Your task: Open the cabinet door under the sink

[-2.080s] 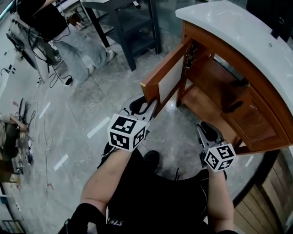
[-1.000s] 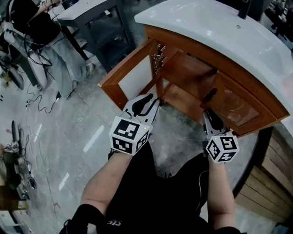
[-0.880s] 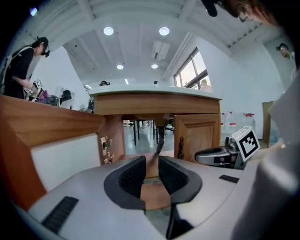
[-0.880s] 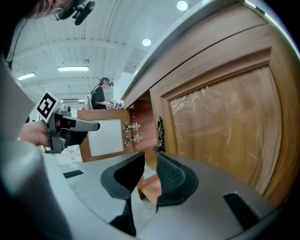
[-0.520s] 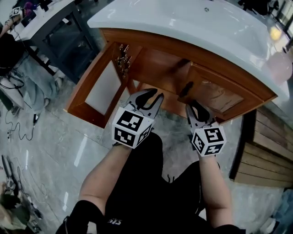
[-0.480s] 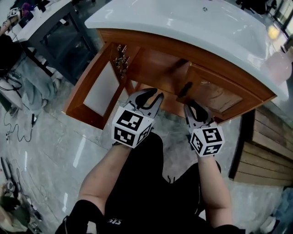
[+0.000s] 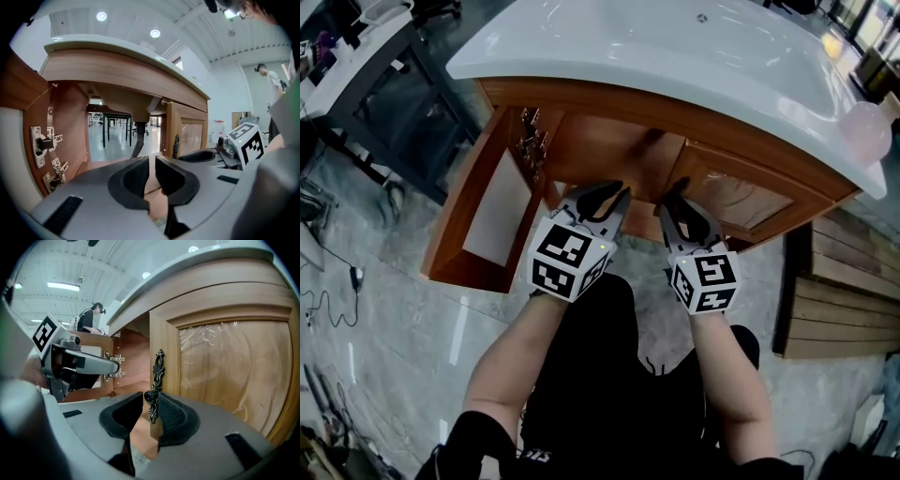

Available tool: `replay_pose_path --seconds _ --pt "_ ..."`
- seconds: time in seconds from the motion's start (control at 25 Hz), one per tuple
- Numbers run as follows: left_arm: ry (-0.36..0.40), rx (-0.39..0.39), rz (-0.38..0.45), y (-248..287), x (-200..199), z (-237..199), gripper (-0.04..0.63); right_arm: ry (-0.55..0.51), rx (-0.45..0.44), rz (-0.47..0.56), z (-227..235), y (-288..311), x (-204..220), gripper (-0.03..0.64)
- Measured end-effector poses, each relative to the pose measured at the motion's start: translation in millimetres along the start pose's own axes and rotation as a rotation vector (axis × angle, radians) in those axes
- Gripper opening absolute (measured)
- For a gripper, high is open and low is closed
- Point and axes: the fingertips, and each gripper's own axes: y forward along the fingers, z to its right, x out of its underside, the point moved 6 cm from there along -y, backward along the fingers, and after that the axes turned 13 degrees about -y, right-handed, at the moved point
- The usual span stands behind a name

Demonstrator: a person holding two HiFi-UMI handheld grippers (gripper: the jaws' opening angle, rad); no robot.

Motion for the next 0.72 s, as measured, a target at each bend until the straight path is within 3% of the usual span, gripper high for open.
replay_pose_path --seconds 0.08,0.44,0.72 --pt "0.001 0.015 0.014 1.8 -1.5 -0.8 0.026 -0.009 0.028 -0.004 -0.1 -0.4 0.2 0.110" --pt "-0.016 0.024 -0.003 8.2 0.5 -10.7 0.029 0.041 0.122 -0.035 -5.7 3.6 -3.6 0.104" --pt "-0.008 0.085 -0.031 18.5 2.9 -7.2 0.111 0.055 0.104 -0.030 -4.2 1.8 -1.6 0.087"
